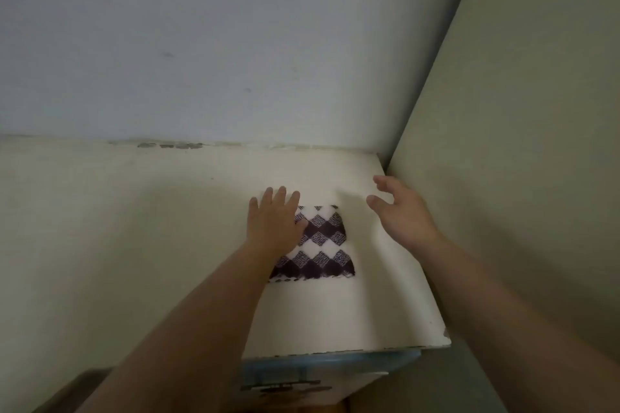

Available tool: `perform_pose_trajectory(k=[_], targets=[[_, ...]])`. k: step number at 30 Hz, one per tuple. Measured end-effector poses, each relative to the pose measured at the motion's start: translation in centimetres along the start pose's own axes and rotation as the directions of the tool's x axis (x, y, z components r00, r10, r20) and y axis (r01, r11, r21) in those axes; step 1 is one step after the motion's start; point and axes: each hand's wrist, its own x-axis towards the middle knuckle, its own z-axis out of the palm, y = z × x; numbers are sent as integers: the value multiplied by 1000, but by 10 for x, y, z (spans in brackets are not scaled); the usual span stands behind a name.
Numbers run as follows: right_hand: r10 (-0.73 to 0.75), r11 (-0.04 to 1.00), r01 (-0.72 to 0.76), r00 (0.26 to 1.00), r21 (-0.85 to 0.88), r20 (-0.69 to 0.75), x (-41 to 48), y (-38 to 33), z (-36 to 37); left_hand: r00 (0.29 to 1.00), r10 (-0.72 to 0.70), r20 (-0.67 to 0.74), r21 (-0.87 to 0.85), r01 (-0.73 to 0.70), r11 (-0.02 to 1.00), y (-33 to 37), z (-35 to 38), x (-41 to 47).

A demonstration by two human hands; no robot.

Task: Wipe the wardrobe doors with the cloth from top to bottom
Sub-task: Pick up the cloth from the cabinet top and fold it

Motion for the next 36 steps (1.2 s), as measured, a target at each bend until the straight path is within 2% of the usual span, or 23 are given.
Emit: perform_pose_trajectory(k=[3,7,12,15,17,19,21,23,25,27,29,31,33,36], targets=[[-5,1000,5,1000,-15,-11,0,4,-3,998,-36,56,12,35,999,1,3,1],[-7,1000,7,1000,-18,-18,-2,6,-4,999,-46,-15,60,47,997,10,5,-6],[-36,999,36,999,-15,-17,-7,2,-5,991,-120,65,-4,120,993,12,-1,-7],[-64,998,64,998,-13,-28,-9,-2,-9,996,-86,-2,-13,86,996,13,-7,-13],[-79,997,79,996,-11,-29,-11,-5,-11,996,-82,-25,-112,79,991,15,-17,-18],[-83,996,83,996,14,-36,-13,-8,-13,999,-40,-15,-308,33,951,17,-35,-23],[-58,994,63,997,90,-59,-13,-11,-13,998,62,-14,-499,-61,865,19,-57,-28],[-32,984,49,995,174,-99,-15,-19,-17,989,135,-61,-595,-144,791,24,-83,-39],[-26,973,60,988,224,-150,-19,-30,-25,984,136,-111,-668,-175,723,29,-110,-52],[19,928,43,986,369,-163,-21,-43,-35,984,114,-137,-749,-178,638,33,-133,-65],[113,797,-40,990,603,-84,-25,-60,-48,982,90,-166,-795,-187,577,35,-154,-78],[135,649,-127,990,750,50,-33,-72,-64,976,58,-209,-824,-207,527,39,-176,-93],[32,584,-173,981,793,190,-45,-81,-80,964,29,-265,-847,-247,472,43,-197,-109],[-242,628,-139,900,765,362,-65,-96,-93,939,-21,-343,-875,-311,372,52,-222,-134]])
